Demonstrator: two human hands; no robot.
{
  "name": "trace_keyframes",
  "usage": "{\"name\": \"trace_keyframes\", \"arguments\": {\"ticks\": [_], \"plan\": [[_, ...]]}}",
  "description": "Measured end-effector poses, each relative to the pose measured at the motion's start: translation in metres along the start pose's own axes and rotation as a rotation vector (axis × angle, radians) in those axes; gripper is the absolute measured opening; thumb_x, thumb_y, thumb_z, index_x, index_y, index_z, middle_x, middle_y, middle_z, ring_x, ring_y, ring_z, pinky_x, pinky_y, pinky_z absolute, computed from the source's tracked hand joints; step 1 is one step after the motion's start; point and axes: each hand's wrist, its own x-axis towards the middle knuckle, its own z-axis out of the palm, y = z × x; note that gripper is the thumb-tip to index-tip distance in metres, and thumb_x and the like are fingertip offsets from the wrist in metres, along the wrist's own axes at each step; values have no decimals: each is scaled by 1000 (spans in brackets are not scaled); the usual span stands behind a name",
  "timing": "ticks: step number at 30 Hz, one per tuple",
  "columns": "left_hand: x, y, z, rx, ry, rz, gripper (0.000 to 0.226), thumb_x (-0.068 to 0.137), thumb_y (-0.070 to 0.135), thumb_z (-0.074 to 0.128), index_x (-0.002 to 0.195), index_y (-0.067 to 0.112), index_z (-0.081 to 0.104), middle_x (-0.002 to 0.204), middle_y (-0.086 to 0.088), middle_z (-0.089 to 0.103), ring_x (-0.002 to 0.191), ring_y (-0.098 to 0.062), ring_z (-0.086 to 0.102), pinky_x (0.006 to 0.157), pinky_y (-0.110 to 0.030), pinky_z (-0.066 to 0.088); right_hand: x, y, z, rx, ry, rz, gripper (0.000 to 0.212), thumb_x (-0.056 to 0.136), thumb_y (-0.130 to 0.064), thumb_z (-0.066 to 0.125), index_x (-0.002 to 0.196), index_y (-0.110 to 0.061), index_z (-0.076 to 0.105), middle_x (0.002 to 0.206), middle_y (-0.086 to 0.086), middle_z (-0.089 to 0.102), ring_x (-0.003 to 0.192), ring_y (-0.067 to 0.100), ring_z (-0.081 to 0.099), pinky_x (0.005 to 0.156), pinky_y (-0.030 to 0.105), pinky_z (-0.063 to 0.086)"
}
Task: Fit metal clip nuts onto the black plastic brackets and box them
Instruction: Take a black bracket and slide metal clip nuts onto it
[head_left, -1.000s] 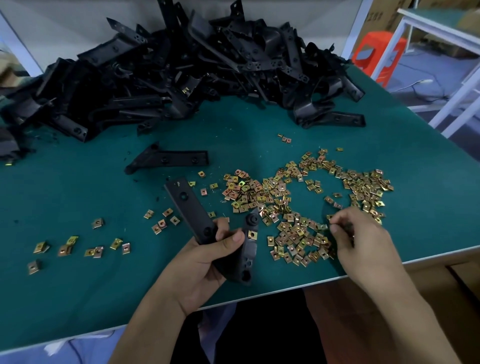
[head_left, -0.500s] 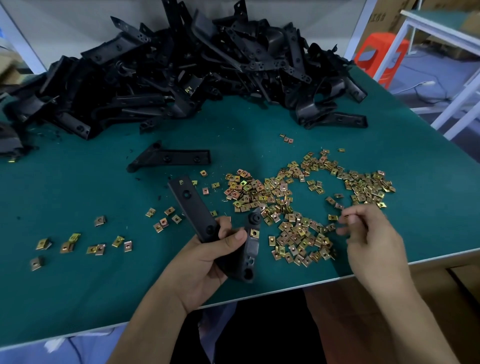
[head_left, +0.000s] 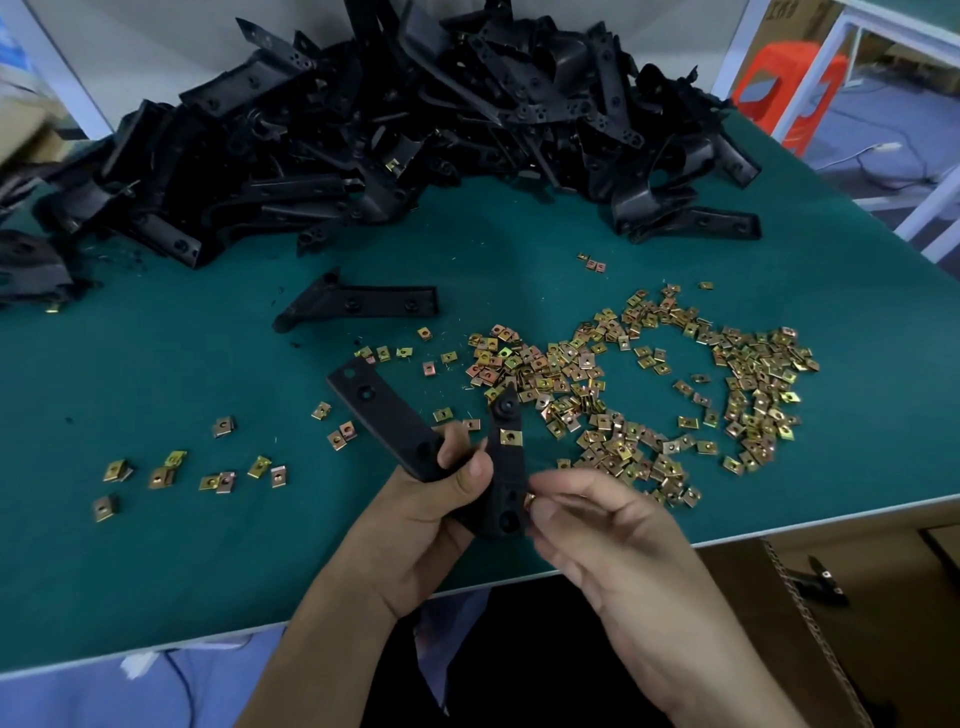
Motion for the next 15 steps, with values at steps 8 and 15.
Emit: {"name": "trace_keyframes", "arguments": {"ticks": [8,15], "plan": [[-3,2,0,-16,-35,-9,42,76,18,89,74,20,47,78,-8,65,74,-27,70,67,-37,60,2,-6,0,127,-11,39,45,52,-21,86,95,-13,74,84,15,75,70,18,71,60,21,56],[-3,3,2,-20,-36,-29,49,71,16,92,74,18,43,76,-9,62,71,-25,68,63,-35,59,6,-7,-1,43,-46,21,52,51,-24,87,99,-14,70,80,13,73,69,20,67,64,23,57]]}}
